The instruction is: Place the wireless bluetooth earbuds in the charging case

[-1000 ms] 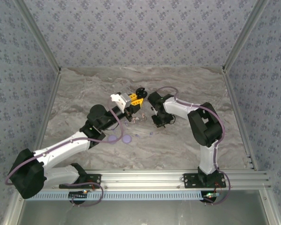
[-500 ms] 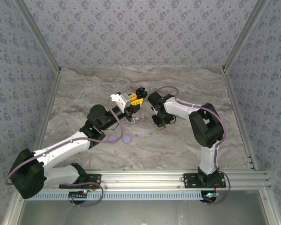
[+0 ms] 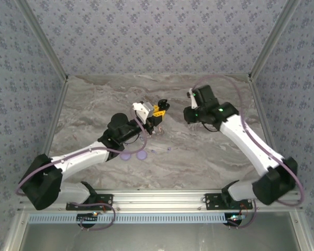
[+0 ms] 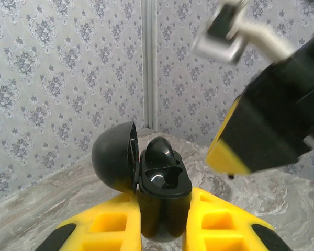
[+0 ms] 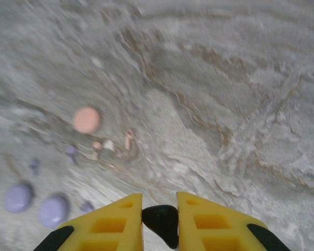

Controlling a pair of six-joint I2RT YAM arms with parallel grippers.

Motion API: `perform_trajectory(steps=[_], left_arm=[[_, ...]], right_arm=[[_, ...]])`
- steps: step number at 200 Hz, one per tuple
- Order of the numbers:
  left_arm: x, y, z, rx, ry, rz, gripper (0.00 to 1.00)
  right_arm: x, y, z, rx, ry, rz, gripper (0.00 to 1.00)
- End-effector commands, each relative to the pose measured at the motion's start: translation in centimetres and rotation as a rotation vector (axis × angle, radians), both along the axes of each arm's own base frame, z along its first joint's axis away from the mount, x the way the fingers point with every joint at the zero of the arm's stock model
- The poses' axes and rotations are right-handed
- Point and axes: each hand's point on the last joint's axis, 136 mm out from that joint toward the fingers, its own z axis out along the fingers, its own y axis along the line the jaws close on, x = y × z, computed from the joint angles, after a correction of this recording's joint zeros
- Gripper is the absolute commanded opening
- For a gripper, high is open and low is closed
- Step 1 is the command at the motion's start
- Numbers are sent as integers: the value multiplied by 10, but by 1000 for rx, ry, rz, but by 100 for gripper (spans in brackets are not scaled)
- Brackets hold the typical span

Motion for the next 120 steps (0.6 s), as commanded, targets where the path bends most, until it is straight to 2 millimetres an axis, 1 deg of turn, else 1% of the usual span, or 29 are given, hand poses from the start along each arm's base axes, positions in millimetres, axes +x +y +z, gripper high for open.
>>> perform_trajectory(steps=[1, 11, 23, 32, 34, 38, 57, 85, 120], left_arm=[[-5, -9, 26, -72, -40, -55, 0], [-4, -12, 23, -69, -31, -67, 0], [-4, -15, 21, -70, -24, -77, 0], [-4, -16, 21, -72, -21, -83, 0], [-4, -16, 20, -73, -20, -85, 0], [-4, -17, 19, -72, -18, -88, 0], [-6, -21, 17, -70, -13, -113, 0], [-6, -22, 15, -82, 2, -122, 0], [-7, -23, 16, -91, 15, -129, 0]], right_arm=[[-13, 11, 46, 154, -76, 42, 21], [-19, 13, 66, 208, -113, 57, 21], [-24, 19, 84, 266, -150, 85, 21], [-28, 23, 92, 291, -163, 101, 21], [-28, 25, 98, 304, -183, 108, 21], [-28, 28, 102, 315, -199, 118, 21], [-30, 37, 115, 337, -242, 146, 21], [-28, 50, 121, 342, -291, 179, 21], [-23, 63, 113, 323, -297, 198, 21]])
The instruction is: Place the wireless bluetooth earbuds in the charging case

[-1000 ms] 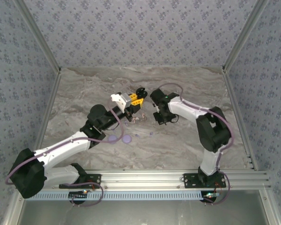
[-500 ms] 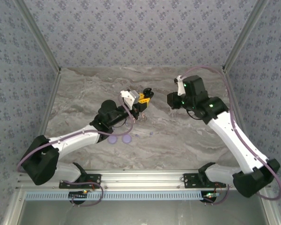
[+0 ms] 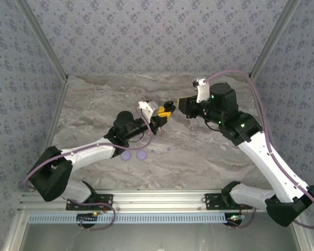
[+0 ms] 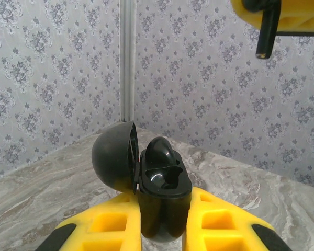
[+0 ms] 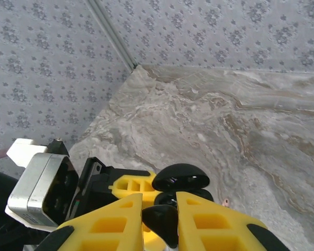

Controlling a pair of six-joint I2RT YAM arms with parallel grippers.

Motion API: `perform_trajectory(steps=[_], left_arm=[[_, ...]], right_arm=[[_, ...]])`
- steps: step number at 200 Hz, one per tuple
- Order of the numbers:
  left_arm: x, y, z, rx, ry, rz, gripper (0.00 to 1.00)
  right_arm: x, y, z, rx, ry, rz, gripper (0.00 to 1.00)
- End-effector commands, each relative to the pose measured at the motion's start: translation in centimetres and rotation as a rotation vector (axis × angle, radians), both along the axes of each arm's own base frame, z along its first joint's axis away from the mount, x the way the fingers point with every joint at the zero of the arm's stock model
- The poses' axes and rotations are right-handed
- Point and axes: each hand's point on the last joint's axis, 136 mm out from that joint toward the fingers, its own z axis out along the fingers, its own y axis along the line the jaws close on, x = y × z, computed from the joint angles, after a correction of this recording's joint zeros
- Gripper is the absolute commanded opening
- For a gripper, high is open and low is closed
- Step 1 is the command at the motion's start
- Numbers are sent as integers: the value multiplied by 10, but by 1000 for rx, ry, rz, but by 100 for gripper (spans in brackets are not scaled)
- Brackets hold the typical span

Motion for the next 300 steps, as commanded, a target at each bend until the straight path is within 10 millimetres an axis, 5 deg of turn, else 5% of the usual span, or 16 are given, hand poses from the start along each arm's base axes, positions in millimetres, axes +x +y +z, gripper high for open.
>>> perform_trajectory(steps=[1, 204, 300], left_arm=[[-5, -5, 30, -75, -43, -36, 0], [-11, -2, 40, -121, -36, -56, 0], [-12, -1, 44, -132, -37, -58, 0]], right_arm=[[6, 9, 8, 14, -43, 6, 21], [19, 34, -54, -107, 49, 28, 21], [16, 32, -54, -118, 53, 31, 25]])
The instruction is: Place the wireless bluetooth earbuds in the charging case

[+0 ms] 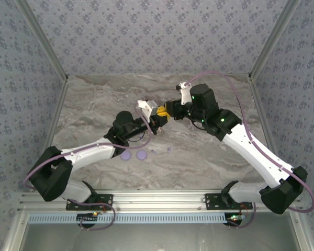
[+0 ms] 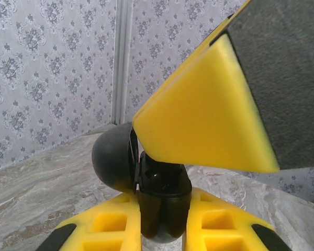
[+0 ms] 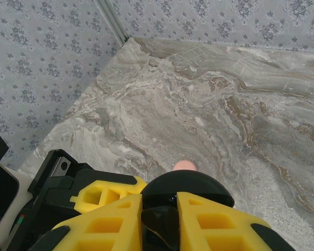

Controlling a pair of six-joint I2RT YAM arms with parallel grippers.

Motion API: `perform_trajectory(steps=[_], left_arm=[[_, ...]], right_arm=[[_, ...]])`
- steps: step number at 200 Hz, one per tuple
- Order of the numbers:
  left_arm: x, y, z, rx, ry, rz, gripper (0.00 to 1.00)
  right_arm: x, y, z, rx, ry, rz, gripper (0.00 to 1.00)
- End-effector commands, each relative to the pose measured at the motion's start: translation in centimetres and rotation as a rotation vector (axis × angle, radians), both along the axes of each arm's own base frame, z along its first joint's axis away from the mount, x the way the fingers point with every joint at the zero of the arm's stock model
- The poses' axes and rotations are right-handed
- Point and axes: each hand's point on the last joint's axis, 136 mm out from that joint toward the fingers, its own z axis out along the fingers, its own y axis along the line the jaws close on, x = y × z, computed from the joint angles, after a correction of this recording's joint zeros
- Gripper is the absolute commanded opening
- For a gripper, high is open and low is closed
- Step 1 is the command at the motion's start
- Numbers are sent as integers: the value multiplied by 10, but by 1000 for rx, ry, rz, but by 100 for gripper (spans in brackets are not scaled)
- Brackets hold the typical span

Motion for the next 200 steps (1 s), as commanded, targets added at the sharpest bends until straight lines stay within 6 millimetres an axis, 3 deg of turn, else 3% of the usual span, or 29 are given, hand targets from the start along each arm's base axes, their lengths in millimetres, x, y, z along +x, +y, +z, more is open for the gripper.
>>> perform_trajectory(steps=[1, 99, 124, 162, 191, 200], left_arm=[[-8, 0, 39, -88, -81, -29, 0], [-8, 0, 37, -86, -78, -29, 0], [-7, 0, 34, -73, -76, -24, 0], [-10, 1, 36, -68, -85, -29, 0], [-18, 1, 42, -64, -107, -64, 0], [-22, 0, 45, -69, -118, -83, 0]], right_arm=[[-3, -1, -4, -24, 5, 6, 25], [1, -5, 5, -29, -16, -11, 29], [-1, -11, 26, -16, -47, -14, 34], [-17, -31, 60, 71, -75, 64, 61], [-27, -45, 51, 143, -7, 165, 99], [-32, -45, 46, 172, 24, 213, 100]])
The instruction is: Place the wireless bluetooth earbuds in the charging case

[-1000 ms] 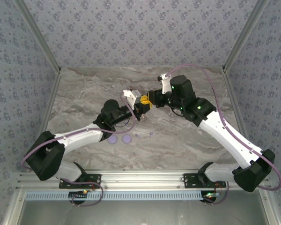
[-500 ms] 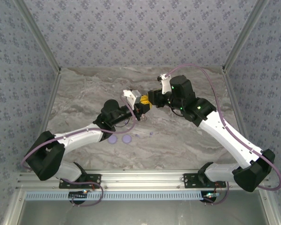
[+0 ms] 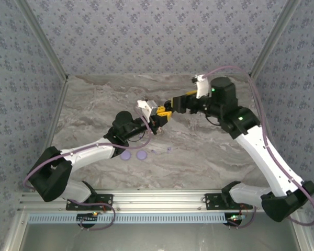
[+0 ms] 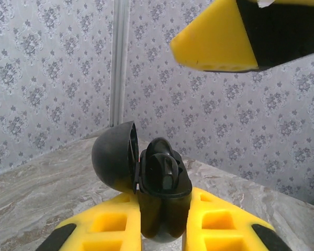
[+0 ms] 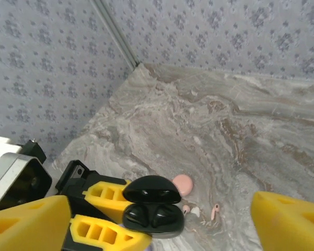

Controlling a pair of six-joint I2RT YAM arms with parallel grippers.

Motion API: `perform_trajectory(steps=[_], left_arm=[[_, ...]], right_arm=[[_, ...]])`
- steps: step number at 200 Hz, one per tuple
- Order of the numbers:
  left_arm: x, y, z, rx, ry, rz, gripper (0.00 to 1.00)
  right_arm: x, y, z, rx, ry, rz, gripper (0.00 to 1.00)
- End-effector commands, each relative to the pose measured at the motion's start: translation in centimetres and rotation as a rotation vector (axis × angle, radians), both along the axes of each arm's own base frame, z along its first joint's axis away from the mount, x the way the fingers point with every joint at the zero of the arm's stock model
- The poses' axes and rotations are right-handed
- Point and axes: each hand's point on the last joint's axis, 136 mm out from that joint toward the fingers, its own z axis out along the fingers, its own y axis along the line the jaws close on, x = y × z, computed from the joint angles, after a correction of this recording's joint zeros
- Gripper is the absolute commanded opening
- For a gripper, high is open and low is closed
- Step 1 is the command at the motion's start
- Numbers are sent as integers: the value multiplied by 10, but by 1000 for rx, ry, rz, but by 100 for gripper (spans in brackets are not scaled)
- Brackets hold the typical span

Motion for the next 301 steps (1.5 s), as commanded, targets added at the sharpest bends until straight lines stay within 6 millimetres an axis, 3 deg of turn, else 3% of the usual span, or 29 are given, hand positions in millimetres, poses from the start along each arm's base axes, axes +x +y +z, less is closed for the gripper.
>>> perform_trajectory(steps=[1, 35, 76, 145, 175, 230, 266, 301], left_arm=[[-18, 0, 38, -60, -99, -66, 0], [-34, -7, 49, -74, -123, -175, 0], [-40, -13, 51, -77, -120, -232, 0], [-40, -15, 46, -52, -107, -240, 0], [-37, -16, 41, -39, -98, -231, 0], [-34, -16, 36, -24, -89, -217, 0], [-34, -17, 36, -24, -87, -217, 0], [-25, -21, 25, 4, -58, -199, 0]], right_arm=[[-27, 7, -7, 78, 77, 194, 100], [-33, 19, -22, 169, 164, 319, 100], [-36, 37, -20, 214, 192, 419, 100], [-53, 46, 4, 239, 140, 510, 99], [-62, 42, 8, 232, 106, 510, 99], [-68, 34, -4, 194, 92, 470, 99], [-56, 27, -19, 125, 110, 383, 100], [-22, -19, -27, -14, 34, 81, 100]])
